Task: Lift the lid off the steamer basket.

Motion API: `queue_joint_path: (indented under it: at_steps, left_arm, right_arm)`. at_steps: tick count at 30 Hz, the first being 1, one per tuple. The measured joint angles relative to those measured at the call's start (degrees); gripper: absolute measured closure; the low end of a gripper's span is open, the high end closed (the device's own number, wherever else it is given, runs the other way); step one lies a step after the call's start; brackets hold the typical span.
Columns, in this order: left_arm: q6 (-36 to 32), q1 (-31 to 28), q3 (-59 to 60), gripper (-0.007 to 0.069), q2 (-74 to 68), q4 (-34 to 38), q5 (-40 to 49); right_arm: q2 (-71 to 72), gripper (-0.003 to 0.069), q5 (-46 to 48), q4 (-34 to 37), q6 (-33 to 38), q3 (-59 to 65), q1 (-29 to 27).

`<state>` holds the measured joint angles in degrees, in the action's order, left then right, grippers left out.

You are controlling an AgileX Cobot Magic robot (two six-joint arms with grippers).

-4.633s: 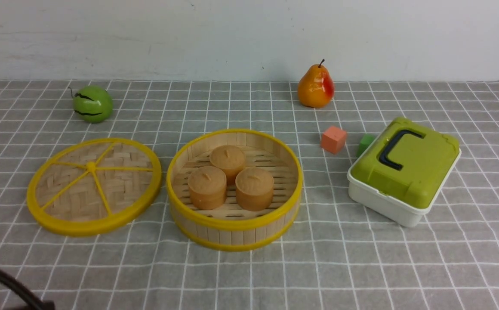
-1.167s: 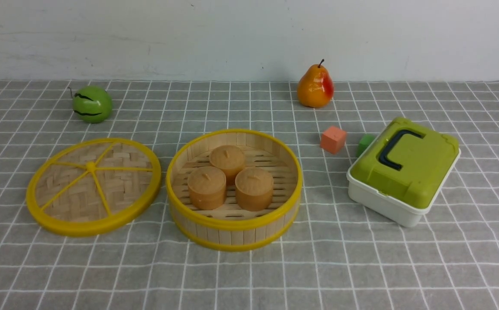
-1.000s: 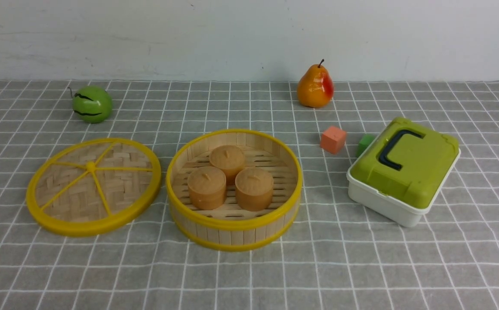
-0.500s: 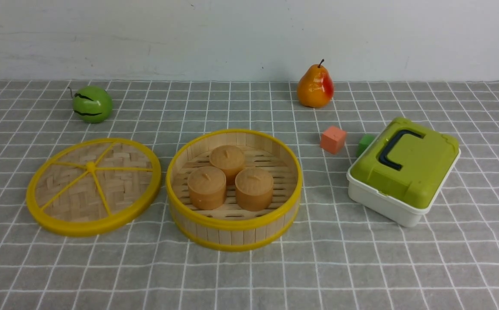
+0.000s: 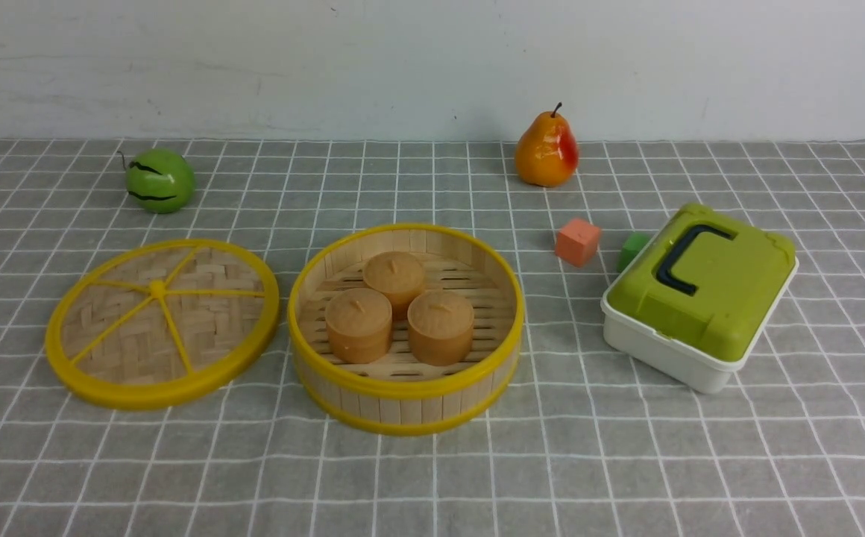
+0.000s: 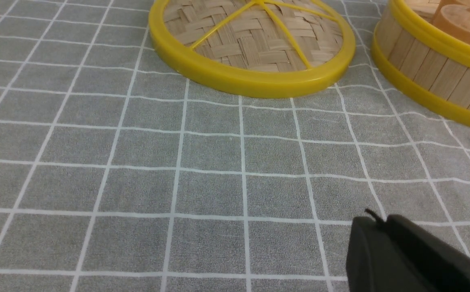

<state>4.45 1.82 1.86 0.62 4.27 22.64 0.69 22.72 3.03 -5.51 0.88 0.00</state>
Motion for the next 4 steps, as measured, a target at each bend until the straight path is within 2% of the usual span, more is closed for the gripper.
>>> queue_joint_path:
  at_steps: [4]
  left_arm:
    - [0.0,0.0,0.0,0.0596,0.0,0.0,0.0]
  right_arm:
    - [0.0,0.0417,0.0,0.0,0.0,0.0,0.0]
